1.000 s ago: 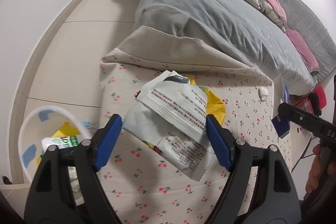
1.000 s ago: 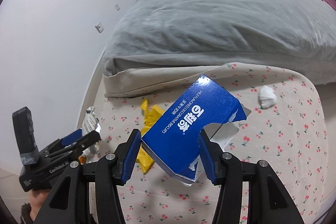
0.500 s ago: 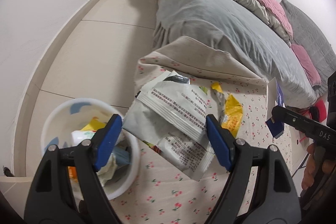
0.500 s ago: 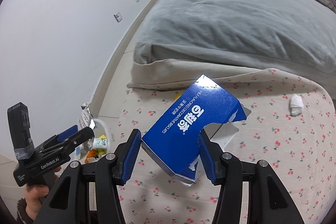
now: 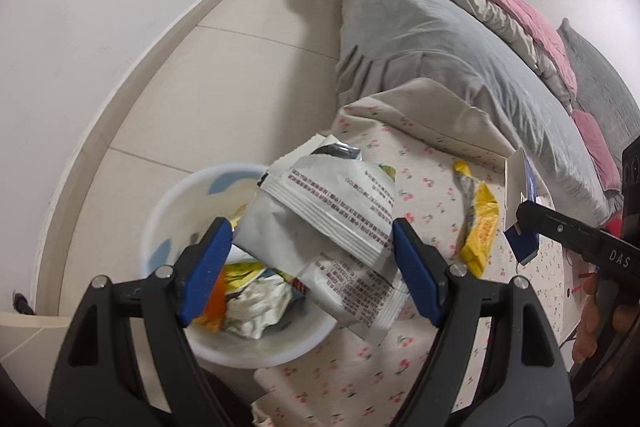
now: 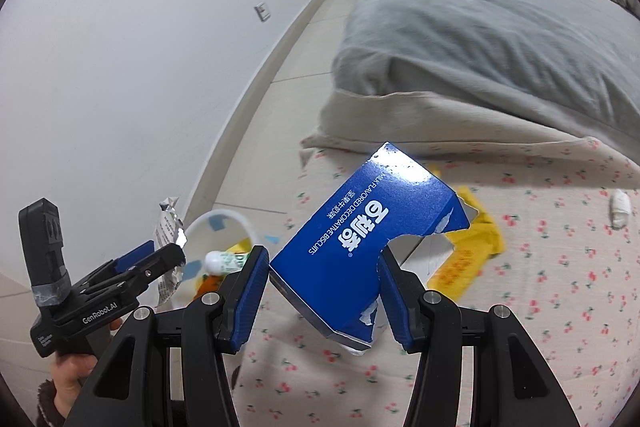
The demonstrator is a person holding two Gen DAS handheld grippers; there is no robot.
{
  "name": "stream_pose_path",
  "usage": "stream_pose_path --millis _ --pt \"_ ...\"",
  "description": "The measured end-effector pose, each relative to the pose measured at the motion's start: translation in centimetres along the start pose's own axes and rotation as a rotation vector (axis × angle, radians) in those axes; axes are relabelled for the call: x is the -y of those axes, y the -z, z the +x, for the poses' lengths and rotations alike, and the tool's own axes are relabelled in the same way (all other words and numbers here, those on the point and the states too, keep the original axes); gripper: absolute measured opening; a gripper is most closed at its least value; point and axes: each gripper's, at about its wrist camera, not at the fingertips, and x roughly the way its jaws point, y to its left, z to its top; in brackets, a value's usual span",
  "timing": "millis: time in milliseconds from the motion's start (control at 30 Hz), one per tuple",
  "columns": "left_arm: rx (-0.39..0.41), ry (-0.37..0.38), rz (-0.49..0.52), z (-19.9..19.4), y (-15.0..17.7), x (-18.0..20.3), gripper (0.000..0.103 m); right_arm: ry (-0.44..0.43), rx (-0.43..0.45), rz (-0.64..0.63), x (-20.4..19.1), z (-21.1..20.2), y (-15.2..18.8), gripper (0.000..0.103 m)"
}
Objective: Collect trash
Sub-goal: 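Carry the white packet to the wastebasket with the left tool and release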
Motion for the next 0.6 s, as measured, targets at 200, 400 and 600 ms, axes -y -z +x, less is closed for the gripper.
stream_pose_path --millis 200,400,600 --pt "-0.002 -0.022 -0.03 -0.4 0.3 -3.0 0.081 -0.022 -0.022 -0.041 -2.9 1.8 0.3 0.055" --pt "0.005 -0.116 -0.036 -0.4 0.3 -4.9 0.087 -0.037 -0.04 -0.072 -5.1 3.2 0.8 0.055" --pt "0.023 -0.159 -0.008 -1.0 0.5 -5.9 0.095 -0.048 -0.061 -0.089 -6.7 4.9 1.1 0.055"
